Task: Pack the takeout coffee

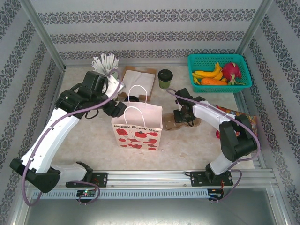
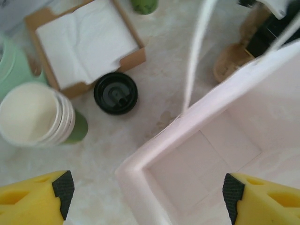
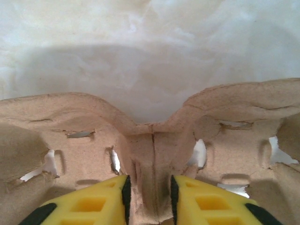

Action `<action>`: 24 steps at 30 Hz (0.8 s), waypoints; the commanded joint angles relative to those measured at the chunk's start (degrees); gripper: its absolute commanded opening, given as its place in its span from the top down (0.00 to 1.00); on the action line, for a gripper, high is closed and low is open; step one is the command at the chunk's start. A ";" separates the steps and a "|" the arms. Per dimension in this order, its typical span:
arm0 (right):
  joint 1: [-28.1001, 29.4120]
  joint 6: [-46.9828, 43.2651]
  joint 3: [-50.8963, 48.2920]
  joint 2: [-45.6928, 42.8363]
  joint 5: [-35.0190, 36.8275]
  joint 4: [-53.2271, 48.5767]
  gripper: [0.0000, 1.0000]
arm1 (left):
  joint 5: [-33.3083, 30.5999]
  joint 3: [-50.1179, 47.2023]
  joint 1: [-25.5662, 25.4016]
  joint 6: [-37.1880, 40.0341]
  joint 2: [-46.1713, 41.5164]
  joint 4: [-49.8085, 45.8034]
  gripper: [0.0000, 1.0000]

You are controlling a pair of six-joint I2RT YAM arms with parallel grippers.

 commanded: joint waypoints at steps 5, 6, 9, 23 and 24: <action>-0.21 1.92 -0.20 -4.82 1.04 -0.10 0.49 | 7.80 2.07 -0.39 22.98 6.77 4.30 0.18; -0.19 2.20 -0.49 -5.63 1.40 -0.02 0.45 | 7.43 2.52 -0.26 23.58 7.83 4.38 0.19; -0.20 2.82 -2.04 -8.74 2.82 0.41 0.32 | 9.02 4.71 0.59 25.43 11.35 1.88 0.21; -5.91 10.93 -15.56 -34.30 6.45 9.82 0.02 | 16.23 0.90 2.94 22.81 10.84 5.11 0.68; -7.39 10.31 -16.31 -35.57 3.95 10.52 0.02 | 16.16 0.25 3.04 22.54 10.32 5.32 0.70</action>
